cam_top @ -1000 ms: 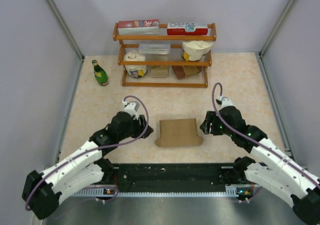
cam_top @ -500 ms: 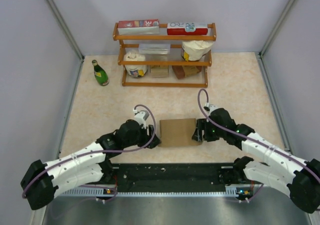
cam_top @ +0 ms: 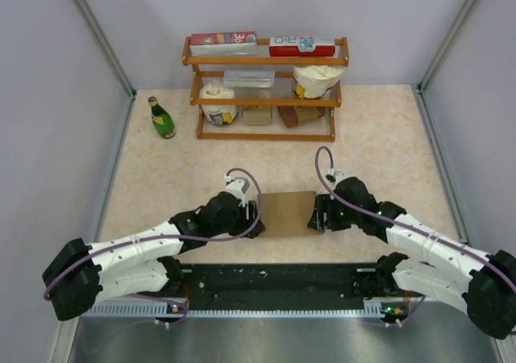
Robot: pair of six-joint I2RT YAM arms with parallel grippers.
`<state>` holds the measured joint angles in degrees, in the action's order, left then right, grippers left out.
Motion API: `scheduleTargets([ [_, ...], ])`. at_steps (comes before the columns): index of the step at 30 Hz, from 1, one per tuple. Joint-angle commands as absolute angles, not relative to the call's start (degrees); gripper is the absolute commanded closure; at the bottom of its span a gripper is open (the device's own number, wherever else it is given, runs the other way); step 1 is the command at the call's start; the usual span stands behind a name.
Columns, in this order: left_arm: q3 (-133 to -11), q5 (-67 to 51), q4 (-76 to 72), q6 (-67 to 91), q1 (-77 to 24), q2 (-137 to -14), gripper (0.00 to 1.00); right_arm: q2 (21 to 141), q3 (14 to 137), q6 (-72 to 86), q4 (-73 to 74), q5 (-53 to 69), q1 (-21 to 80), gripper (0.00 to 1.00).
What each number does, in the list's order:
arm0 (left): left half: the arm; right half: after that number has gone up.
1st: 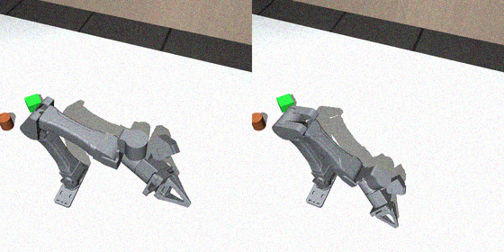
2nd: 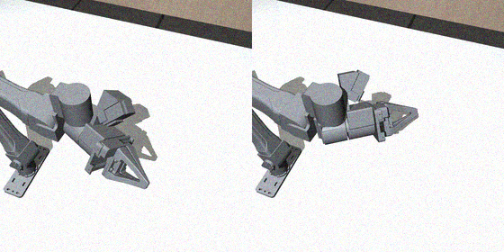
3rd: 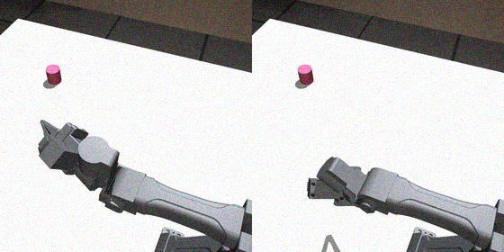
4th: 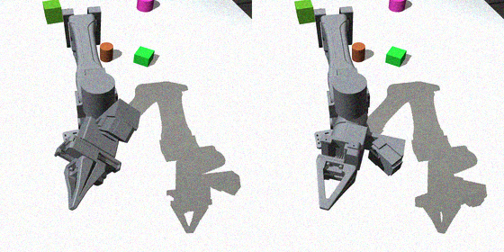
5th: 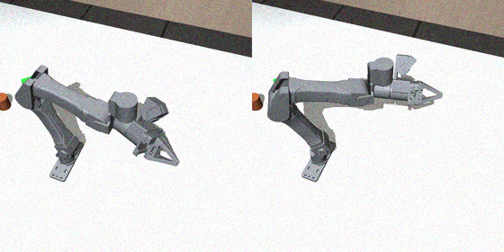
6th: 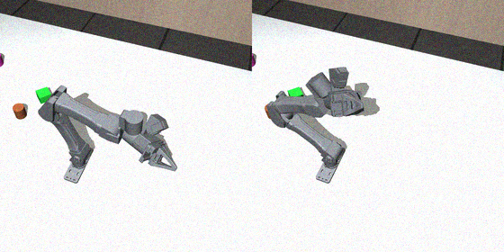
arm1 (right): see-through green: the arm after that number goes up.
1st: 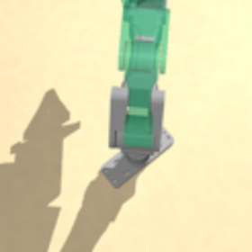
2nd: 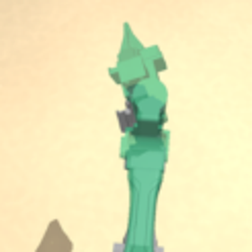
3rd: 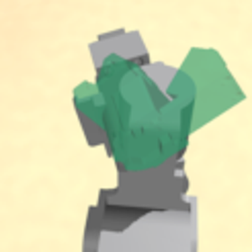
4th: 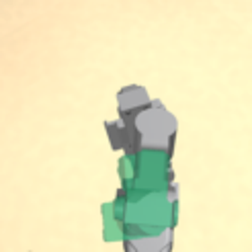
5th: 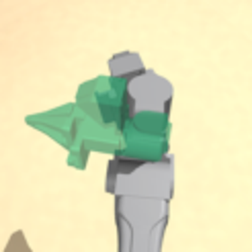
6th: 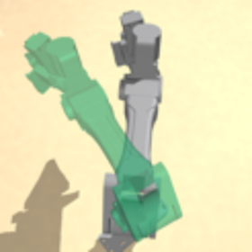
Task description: Fold the paper box
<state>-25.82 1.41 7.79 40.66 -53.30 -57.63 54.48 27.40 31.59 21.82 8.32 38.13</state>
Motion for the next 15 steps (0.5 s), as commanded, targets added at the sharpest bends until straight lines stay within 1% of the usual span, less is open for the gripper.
scheduleTargets([
  [1, -28.48, 2.11, 4.22, 41.04, -53.88, -59.15, 0.38, 55.46, 27.25, 32.25, 19.16, 9.05, 38.76, 0.36],
  [15, -31.90, 0.97, 4.31, 40.69, -55.02, -65.83, 0.39, 55.99, 27.07, 32.61, 17.93, 11.16, 38.85, 0.35],
])
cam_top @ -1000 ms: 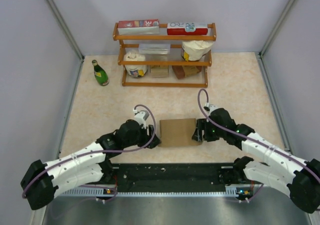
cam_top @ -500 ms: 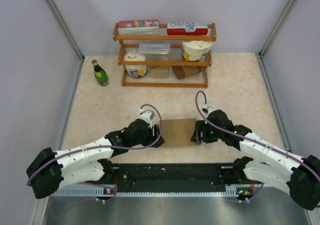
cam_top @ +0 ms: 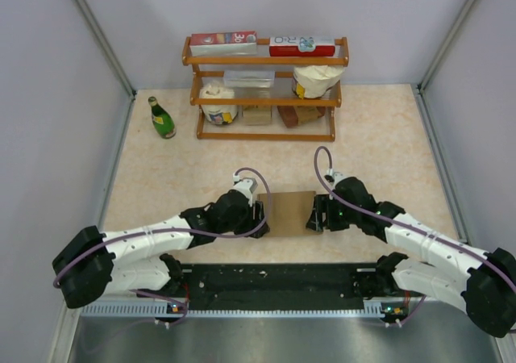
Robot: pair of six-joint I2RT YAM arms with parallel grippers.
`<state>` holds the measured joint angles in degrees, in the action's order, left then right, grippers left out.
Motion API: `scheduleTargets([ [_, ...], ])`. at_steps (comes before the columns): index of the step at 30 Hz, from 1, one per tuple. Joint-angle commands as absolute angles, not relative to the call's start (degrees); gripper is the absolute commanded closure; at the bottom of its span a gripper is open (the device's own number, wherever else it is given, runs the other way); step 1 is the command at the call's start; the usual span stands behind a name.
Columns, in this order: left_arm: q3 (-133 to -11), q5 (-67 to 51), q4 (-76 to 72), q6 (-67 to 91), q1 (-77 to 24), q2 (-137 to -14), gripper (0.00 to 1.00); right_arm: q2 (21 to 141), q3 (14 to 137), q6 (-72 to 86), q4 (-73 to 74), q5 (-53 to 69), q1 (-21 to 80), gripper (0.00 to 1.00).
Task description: Fold the paper box
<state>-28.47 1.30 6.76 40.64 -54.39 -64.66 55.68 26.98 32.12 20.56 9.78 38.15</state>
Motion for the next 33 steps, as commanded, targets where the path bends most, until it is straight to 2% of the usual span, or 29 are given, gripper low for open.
scheduleTargets([
  [1, -32.17, 0.88, 4.13, 40.61, -55.11, -66.27, 0.39, 55.90, 26.98, 32.69, 17.93, 11.42, 38.85, 0.35],
  [6, -32.87, 0.26, 3.17, 40.69, -55.63, -67.41, 0.39, 56.25, 27.07, 33.22, 17.75, 12.13, 38.85, 0.36],
  [15, -32.08, 0.26, 2.81, 41.13, -55.99, -67.59, 0.40, 57.04, 26.72, 33.84, 17.14, 12.39, 38.85, 0.46],
  [22, -31.82, 0.44, 2.72, 41.40, -55.99, -67.15, 0.41, 57.57, 26.72, 33.75, 17.23, 12.22, 38.85, 0.51],
  [33, -30.68, 0.61, 1.93, 41.22, -55.99, -67.50, 0.54, 57.39, 26.10, 34.01, 17.05, 10.46, 38.85, 0.54],
])
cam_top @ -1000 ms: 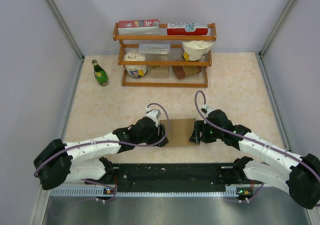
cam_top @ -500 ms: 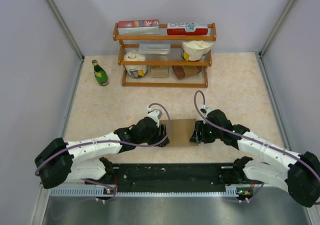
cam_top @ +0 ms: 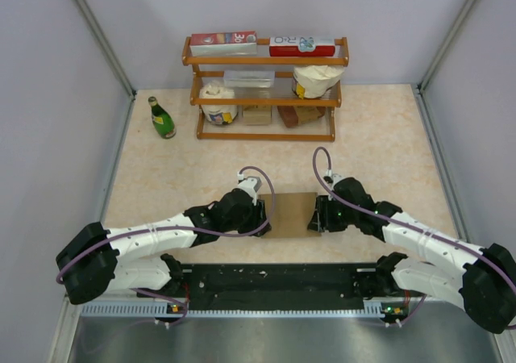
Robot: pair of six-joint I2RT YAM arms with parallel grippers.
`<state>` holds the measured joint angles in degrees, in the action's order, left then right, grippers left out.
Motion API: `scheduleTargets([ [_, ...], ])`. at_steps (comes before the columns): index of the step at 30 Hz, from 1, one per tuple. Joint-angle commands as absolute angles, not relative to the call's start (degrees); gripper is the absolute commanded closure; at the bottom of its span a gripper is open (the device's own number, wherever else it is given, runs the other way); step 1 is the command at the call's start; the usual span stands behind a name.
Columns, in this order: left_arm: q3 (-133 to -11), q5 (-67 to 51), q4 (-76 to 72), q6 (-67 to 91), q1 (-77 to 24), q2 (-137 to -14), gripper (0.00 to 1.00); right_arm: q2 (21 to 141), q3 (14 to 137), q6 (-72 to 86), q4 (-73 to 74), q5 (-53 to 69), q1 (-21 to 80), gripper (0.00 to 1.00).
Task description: Fold the paper box
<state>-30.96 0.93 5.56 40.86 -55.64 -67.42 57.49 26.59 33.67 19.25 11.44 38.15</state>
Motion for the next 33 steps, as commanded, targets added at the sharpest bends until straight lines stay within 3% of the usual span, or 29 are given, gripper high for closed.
scheduleTargets([
  [1, -30.59, 0.79, 2.02, 41.22, -55.99, -67.59, 0.55, 57.31, 26.19, 33.84, 17.14, 10.11, 38.85, 0.54],
  [23, -28.92, 1.85, 2.02, 40.69, -55.99, -68.47, 0.57, 56.95, 25.49, 34.10, 17.05, 9.49, 38.85, 0.54],
  [33, -28.83, 0.88, 0.62, 41.22, -55.99, -69.08, 0.62, 56.43, 25.58, 34.37, 16.96, 10.28, 38.85, 0.57],
])
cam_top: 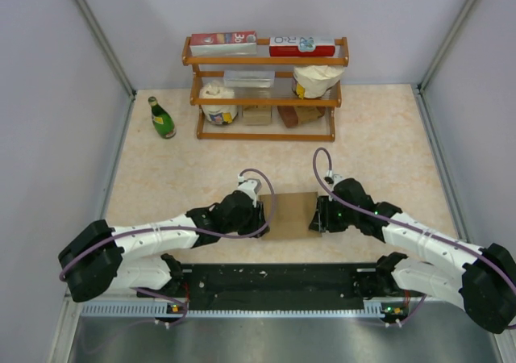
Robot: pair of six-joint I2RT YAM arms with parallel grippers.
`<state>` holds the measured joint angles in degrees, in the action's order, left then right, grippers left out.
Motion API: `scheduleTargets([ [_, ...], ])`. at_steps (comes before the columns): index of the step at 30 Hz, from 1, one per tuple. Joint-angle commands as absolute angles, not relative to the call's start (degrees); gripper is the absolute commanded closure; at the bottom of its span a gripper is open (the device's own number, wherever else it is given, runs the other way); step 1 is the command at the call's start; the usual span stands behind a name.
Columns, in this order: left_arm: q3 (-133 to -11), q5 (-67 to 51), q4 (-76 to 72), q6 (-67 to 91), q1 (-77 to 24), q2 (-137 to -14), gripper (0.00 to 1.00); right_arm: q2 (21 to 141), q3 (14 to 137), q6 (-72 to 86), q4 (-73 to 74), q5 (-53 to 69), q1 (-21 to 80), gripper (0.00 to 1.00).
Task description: Fold the paper box
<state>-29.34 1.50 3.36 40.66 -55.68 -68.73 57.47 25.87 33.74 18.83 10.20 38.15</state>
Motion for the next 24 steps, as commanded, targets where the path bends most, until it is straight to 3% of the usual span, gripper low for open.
scheduleTargets([
  [1, -28.83, 0.97, 0.70, 41.22, -55.99, -69.17, 0.63, 56.34, 25.75, 34.37, 16.96, 10.28, 38.85, 0.57],
  [24, -30.06, 4.13, 4.31, 39.29, -55.99, -69.96, 0.64, 57.83, 25.84, 33.22, 16.96, 9.05, 38.85, 0.53],
])
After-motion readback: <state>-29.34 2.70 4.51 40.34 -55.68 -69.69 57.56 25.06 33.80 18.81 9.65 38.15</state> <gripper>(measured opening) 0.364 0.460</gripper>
